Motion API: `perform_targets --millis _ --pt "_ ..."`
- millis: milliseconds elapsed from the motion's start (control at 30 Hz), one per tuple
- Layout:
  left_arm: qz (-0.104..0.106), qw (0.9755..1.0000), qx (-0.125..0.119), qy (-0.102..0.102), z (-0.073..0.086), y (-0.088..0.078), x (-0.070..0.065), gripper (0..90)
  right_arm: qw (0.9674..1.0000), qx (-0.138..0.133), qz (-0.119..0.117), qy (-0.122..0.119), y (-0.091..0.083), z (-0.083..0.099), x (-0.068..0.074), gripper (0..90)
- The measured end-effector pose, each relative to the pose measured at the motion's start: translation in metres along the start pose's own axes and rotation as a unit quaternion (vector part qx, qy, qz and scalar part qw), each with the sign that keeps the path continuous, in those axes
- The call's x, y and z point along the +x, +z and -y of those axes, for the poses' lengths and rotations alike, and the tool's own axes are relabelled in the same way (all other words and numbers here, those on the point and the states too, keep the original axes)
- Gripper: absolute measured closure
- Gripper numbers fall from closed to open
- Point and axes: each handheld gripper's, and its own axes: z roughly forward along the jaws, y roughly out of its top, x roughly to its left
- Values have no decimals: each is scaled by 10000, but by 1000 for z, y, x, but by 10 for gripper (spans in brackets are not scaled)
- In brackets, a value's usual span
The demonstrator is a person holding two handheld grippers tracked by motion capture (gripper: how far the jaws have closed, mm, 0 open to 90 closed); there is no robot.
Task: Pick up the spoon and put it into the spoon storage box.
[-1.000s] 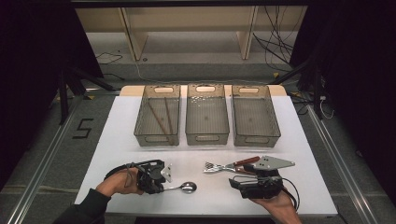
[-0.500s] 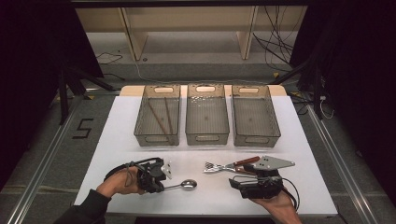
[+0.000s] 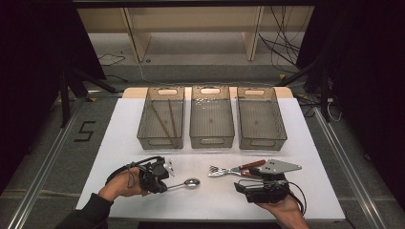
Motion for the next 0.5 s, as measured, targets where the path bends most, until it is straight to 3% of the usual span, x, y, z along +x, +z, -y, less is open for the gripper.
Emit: perform_targets --millis 500 --pt "-7 9996 -74 -267 0 1 2 847 10000 -10 -3 9 0 0 0 236"
